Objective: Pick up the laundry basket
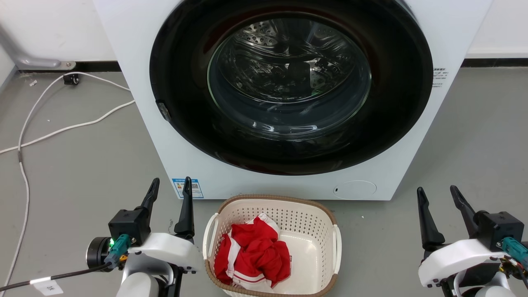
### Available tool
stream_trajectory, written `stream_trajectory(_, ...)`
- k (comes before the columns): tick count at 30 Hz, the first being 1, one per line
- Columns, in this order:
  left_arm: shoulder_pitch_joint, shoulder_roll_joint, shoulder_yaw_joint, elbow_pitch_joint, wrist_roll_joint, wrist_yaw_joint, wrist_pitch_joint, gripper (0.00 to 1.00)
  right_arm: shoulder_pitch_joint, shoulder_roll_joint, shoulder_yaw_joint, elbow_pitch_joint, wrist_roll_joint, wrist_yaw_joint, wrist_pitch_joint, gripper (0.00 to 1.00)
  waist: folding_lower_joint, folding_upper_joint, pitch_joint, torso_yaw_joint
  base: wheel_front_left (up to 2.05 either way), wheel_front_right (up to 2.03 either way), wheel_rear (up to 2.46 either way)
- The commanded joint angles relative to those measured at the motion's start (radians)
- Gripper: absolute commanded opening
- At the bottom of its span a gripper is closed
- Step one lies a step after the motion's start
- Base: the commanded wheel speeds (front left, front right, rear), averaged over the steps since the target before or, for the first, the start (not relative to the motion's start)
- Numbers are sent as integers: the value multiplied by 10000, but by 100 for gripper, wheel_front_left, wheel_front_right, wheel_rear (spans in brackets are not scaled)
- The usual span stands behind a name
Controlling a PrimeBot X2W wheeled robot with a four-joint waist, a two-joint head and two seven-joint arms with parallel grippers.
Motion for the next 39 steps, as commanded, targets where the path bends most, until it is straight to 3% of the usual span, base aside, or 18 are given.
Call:
stream_trajectory(1, -175, 21, -32, -23, 204, 47, -91, 100, 79, 16, 1, -123, -195, -3, -67, 100, 0, 0, 0, -4, 0, 0, 0)
stream_trajectory(25, -134, -137, 78, 133, 1504, 148, -518, 100, 200, 27, -3, -449, -1775, -5, -228, 100, 0, 0, -36, 11, 0, 0, 0)
stream_trajectory(39, -157, -207, 204, 289, 1490, 116, -508, 100, 134, 27, -79, -306, -1472, -5, -265, 100, 0, 0, -69, 6, 0, 0, 0)
